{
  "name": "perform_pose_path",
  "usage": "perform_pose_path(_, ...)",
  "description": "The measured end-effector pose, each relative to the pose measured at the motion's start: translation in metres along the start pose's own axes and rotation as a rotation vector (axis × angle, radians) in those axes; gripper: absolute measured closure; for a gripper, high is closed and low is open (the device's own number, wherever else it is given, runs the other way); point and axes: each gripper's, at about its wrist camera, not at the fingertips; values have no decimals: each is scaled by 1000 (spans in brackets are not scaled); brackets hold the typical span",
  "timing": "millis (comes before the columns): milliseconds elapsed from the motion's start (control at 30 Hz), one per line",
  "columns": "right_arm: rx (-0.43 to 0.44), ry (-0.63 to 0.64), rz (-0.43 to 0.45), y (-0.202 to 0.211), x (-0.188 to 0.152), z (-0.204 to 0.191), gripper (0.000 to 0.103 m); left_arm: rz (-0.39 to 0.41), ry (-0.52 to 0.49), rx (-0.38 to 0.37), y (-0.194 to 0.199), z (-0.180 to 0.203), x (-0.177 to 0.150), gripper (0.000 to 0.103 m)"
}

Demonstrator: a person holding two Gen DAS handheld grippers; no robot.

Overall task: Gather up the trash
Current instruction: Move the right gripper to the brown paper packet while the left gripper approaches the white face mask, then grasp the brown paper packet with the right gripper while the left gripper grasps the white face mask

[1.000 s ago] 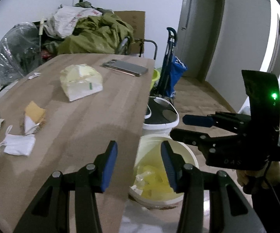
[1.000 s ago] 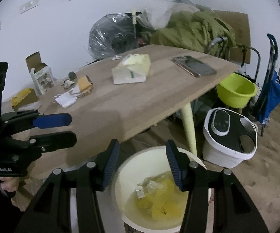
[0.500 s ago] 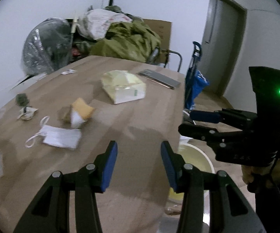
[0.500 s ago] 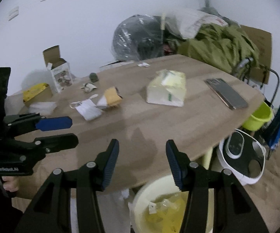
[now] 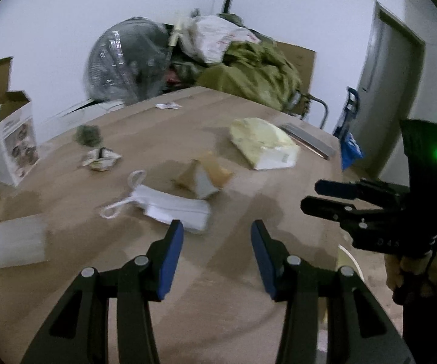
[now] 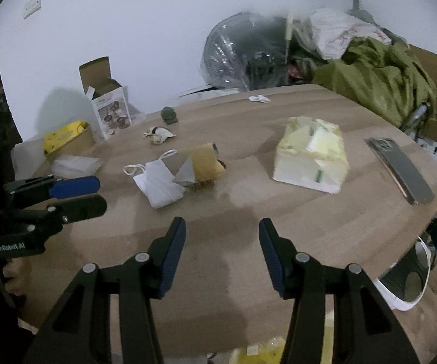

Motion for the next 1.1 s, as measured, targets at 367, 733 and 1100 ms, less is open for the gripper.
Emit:
perform_pose_path(367,40,27,-52,-58,28,-17,48,5,115,74,-5,-51,-4,57)
perform_pose_path(733,37,40,-83,-110,54,-29,43,35,235,130,0,-85,-14,57)
perform_pose_path(1100,8,71,-122,-146,70,-35,43,-13,275,139,-15,-96,-21,57)
Point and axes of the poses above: each gripper's, at about its wrist camera, not at the fingertips, and y roughly against the way its jaws point, z to its right, x to its top, and after that the axes turned 8 degrees about -y, right-handed
